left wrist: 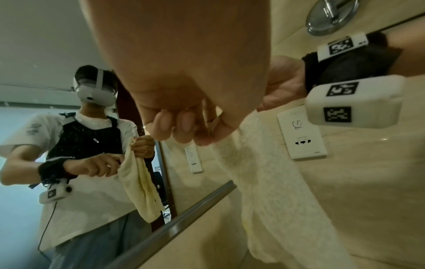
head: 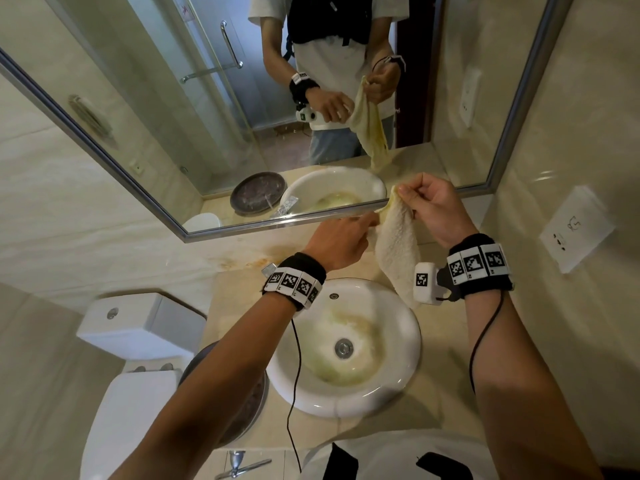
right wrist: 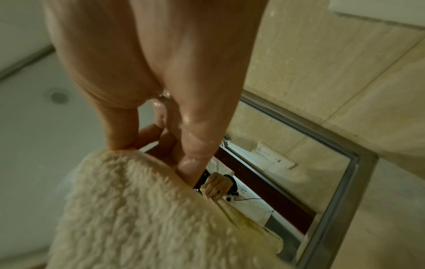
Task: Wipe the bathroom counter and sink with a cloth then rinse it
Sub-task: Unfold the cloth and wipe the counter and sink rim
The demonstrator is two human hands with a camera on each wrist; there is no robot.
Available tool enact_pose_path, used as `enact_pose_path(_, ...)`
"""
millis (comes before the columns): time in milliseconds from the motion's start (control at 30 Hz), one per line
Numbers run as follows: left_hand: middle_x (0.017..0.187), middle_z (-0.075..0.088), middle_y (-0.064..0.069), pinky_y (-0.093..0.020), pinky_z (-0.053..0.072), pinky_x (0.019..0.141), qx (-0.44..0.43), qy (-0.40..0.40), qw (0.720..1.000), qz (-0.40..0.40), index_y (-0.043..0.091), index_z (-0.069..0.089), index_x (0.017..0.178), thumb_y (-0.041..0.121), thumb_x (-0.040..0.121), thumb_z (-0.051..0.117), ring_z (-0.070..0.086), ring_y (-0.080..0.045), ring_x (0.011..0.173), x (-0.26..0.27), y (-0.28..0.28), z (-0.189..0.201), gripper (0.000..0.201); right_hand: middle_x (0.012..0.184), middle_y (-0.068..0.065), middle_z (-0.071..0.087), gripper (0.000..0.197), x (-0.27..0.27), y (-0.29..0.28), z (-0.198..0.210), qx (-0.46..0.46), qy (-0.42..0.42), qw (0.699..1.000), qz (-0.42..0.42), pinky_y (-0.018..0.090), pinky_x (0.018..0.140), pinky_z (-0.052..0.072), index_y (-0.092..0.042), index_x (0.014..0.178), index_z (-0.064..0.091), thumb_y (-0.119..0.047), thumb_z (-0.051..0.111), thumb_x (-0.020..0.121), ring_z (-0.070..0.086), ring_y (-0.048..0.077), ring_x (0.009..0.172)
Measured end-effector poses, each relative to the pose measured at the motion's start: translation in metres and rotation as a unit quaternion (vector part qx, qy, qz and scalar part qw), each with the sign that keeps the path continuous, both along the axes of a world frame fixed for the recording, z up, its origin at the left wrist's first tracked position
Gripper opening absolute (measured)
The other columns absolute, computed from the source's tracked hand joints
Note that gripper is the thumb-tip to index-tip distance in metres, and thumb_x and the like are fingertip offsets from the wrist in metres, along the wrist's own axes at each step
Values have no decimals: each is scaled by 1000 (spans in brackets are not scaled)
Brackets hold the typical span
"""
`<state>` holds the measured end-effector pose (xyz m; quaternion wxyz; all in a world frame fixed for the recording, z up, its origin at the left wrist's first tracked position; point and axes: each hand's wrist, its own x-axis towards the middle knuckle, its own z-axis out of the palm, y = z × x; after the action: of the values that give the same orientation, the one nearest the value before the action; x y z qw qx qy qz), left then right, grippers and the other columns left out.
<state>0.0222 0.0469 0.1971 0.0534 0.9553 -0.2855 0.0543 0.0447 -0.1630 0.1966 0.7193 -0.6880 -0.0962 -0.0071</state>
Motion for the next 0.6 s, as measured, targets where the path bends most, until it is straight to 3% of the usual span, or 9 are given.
enact_pose_path(67, 93, 70, 1, -35, 48, 58, 24, -5, 1000, 15, 21, 48, 114, 26, 93, 51, 62, -24, 70, 2, 2, 3, 22, 89, 13, 70, 21, 1, 0, -4, -30, -10, 999, -13, 40, 77, 53, -7, 95, 65, -27, 69, 94, 66, 22, 83)
enact_pose_path(133, 79, 62, 8, -31, 42, 56, 24, -3, 1000, 12, 21, 46, 107, 36, 90, 58, 60, -19, 65, 3, 7, 7, 25, 90, 11, 71, 17, 1, -3, -5, -56, -16, 998, -35, 38, 78, 54, -10, 92, 65, -27, 70, 95, 67, 19, 83)
enact_pose_path(233, 74, 55, 14, -27, 38, 57, -39, 52, 998, -18, 26, 46, 98, 42, 88, 65, 53, -7, 63, 0, 15, 18, 27, 90, 5, 71, 12, 0, -12, -3, -80, -20, 994, -70, 30, 76, 55, -17, 90, 63, -26, 68, 95, 68, 13, 83)
enact_pose_path(300, 77, 57, 12, -25, 41, 58, -110, 88, 989, -47, 25, 47, 88, 39, 92, 63, 51, -2, 61, -3, 19, 26, 22, 90, 3, 69, 12, 2, -19, -3, -91, -28, 991, -94, 28, 76, 54, -21, 88, 61, -27, 68, 96, 66, 11, 82)
enact_pose_path(367, 78, 56, 10, -26, 46, 60, -177, 107, 977, -54, 22, 46, 84, 34, 95, 62, 54, -7, 65, -6, 22, 29, 23, 90, 1, 68, 14, 2, -24, -3, -99, -37, 988, -112, 28, 77, 54, -25, 86, 59, -29, 67, 96, 64, 10, 82)
enact_pose_path(467, 81, 57, 5, -27, 46, 62, -235, 67, 969, -42, 16, 47, 83, 22, 94, 65, 54, -14, 72, -9, 19, 29, 22, 93, 3, 69, 13, 0, -27, -8, -98, -38, 988, -117, 39, 83, 55, -28, 87, 58, -28, 67, 96, 65, 16, 87)
enact_pose_path(600, 80, 55, 2, -28, 43, 62, -311, 25, 950, -5, 16, 45, 83, 12, 88, 67, 52, -17, 75, -10, 8, 25, 23, 105, 2, 72, 17, -3, -28, -15, -71, -27, 993, -87, 46, 97, 54, -36, 107, 62, -23, 64, 97, 68, 20, 103)
